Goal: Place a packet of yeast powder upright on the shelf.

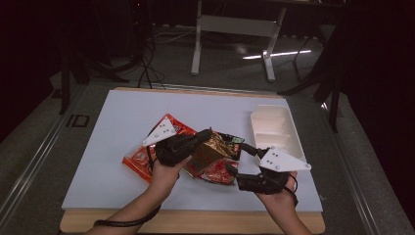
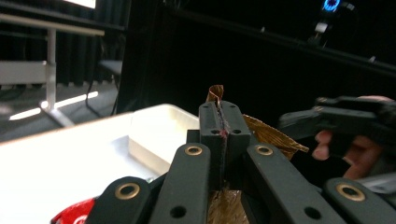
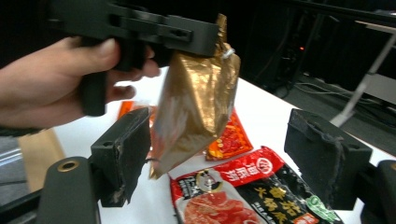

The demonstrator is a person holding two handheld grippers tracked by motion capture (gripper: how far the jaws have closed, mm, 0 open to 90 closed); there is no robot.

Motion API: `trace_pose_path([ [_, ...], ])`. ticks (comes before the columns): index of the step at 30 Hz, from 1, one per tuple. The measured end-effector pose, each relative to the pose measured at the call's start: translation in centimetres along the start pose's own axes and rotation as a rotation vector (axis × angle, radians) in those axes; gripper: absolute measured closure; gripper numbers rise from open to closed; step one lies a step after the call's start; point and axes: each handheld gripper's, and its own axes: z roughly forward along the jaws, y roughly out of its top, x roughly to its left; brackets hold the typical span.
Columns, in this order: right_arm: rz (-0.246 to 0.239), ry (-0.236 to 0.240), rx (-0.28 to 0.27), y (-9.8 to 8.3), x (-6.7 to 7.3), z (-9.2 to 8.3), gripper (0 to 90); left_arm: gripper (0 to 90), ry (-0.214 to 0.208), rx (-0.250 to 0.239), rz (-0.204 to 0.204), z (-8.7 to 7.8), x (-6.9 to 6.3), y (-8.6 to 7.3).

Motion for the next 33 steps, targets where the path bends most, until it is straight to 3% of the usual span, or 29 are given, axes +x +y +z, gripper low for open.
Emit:
trace_pose_path([
  [2, 0.017, 0.01, 0.005, -0.1, -0.2, 0.2, 27.2, 89.6, -0.002, -0.022, 0.003, 0.0, -0.3, -0.4],
  [4, 0.026, 0.015, 0.012, -0.1, -0.4, 0.4, 34.8, 89.7, -0.004, -0.031, 0.002, 0.0, -0.4, -0.7],
  [6, 0.031, 0.038, 0.038, -0.2, -0.8, 0.7, 44.2, 89.6, -0.021, -0.053, -0.024, 0.0, -0.5, -1.0],
  [8, 0.035, 0.043, 0.045, -0.3, -0.9, 0.9, 44.7, 89.6, -0.026, -0.062, -0.02, 0.1, -0.6, -1.1],
  [11, 0.043, 0.068, 0.071, -0.5, -1.1, 1.3, 52.5, 89.6, -0.038, -0.059, 0.004, 0.3, -1.0, -1.2],
  [13, 0.041, 0.091, 0.09, -0.5, -1.3, 1.6, 65.3, 89.4, -0.04, -0.054, 0.01, 0.4, -1.1, -1.2],
  [14, 0.041, 0.091, 0.09, -0.5, -1.3, 1.6, 65.3, 89.4, -0.048, -0.053, 0.006, 0.5, -1.1, -1.3],
  [15, 0.041, 0.1, 0.097, -0.5, -1.3, 1.6, 74.5, 89.4, -0.05, -0.043, 0.007, 0.5, -1.0, -1.3],
  [16, 0.036, 0.129, 0.109, -0.5, -1.5, 1.7, 78.3, 89.3, -0.056, -0.034, 0.013, 0.6, -1.0, -1.3],
  [17, 0.036, 0.129, 0.109, -0.5, -1.5, 1.7, 78.3, 89.2, -0.056, -0.034, 0.013, 0.6, -1.0, -1.3],
  [18, 0.005, 0.145, 0.147, -0.4, -1.5, 1.8, 83.6, 89.2, -0.065, -0.006, 0.024, 0.7, -0.9, -1.4],
  [25, 0.017, 0.175, 0.166, -0.1, -2.0, 1.5, 85.0, 88.5, -0.076, 0.006, 0.033, 0.4, -0.9, -1.2],
  [33, 0.019, 0.221, 0.146, 0.7, -3.0, 0.8, 85.9, 86.5, -0.089, 0.012, 0.042, 0.1, -0.9, -0.6],
])
